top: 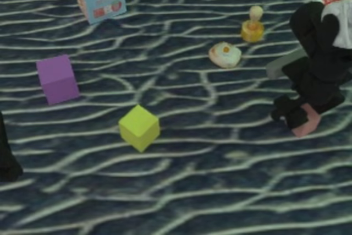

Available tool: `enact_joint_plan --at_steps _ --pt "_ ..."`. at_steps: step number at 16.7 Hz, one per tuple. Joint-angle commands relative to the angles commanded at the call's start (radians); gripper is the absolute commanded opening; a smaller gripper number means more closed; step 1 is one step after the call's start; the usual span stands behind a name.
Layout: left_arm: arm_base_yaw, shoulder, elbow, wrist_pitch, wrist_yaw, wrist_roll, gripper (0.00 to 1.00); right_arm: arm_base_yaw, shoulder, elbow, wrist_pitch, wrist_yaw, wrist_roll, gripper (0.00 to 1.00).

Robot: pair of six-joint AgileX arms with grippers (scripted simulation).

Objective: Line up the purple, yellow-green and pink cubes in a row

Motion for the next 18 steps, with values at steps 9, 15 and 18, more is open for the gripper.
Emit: enact_joint_plan --at_steps 9,15,18 --pt "0.0 0.0 0.0 0.0 0.0 0.0 1.0 0.001 -0.06 0.062 -0.089 -0.01 0.006 0.0" --pt "0.0 0.0 0.0 0.0 0.0 0.0 1.0 0.007 -0.127 0.168 -0.262 -0.009 0.004 0.0" --pt "0.0 0.0 0.0 0.0 0.0 0.0 1.0 0.002 -0.123 0.166 -0.261 -0.01 0.006 0.0"
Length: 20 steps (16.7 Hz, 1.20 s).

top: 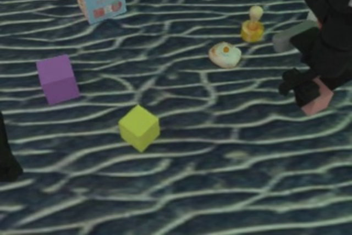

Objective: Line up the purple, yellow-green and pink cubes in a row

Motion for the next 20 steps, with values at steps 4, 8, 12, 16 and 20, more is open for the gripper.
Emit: enact_joint_plan --at_steps 4,8,12,16,20 --pt "0.0 0.0 0.0 0.0 0.0 0.0 1.0 0.037 -0.005 -0.003 -0.006 0.001 0.066 0.0" --pt "0.0 0.0 0.0 0.0 0.0 0.0 1.0 0.132 -0.033 -0.026 -0.019 0.007 0.298 0.0" --pt "0.0 0.0 0.0 0.0 0.0 0.0 1.0 0.253 -0.075 -0.068 -0.032 0.013 0.617 0.0" --pt "0.0 0.0 0.0 0.0 0.0 0.0 1.0 0.352 -0.125 -0.105 -0.032 0.02 0.838 0.0" --pt "0.0 0.0 0.0 0.0 0.0 0.0 1.0 0.381 -0.147 -0.117 -0.027 0.023 0.895 0.0"
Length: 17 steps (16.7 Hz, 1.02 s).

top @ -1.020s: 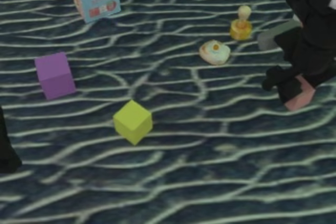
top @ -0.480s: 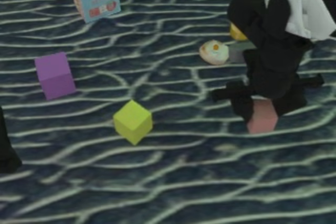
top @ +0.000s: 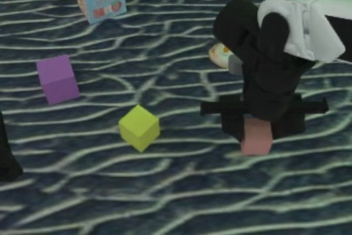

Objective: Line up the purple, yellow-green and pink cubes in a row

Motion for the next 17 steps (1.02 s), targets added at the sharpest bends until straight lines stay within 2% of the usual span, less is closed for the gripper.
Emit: enact_joint_plan --at_steps 5,11,16,17 --pt "0.0 0.0 0.0 0.0 0.0 0.0 1.0 -0.003 0.009 -0.011 0.017 -0.002 -0.001 0.0" --pt "0.0 0.0 0.0 0.0 0.0 0.0 1.0 0.003 0.074 -0.154 0.235 0.0 0.006 0.0" --pt "0.0 0.0 0.0 0.0 0.0 0.0 1.0 0.005 0.085 -0.175 0.26 0.001 0.006 0.0" --pt "0.0 0.0 0.0 0.0 0.0 0.0 1.0 0.005 0.085 -0.175 0.26 0.001 0.006 0.08"
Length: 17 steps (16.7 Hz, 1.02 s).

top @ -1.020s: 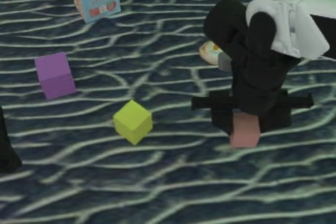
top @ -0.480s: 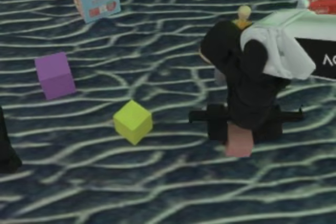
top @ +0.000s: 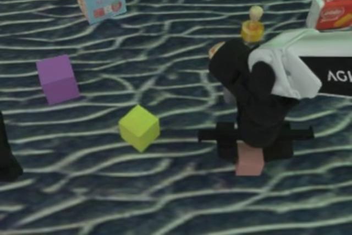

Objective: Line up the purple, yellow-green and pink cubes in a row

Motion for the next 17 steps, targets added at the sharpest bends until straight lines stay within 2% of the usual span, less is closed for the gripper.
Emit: enact_joint_plan --at_steps 12,17 --pt "0.0 0.0 0.0 0.0 0.0 0.0 1.0 0.0 0.0 0.0 0.0 0.0 0.0 0.98" --pt "0.0 0.0 0.0 0.0 0.0 0.0 1.0 0.0 0.0 0.0 0.0 0.0 0.0 1.0"
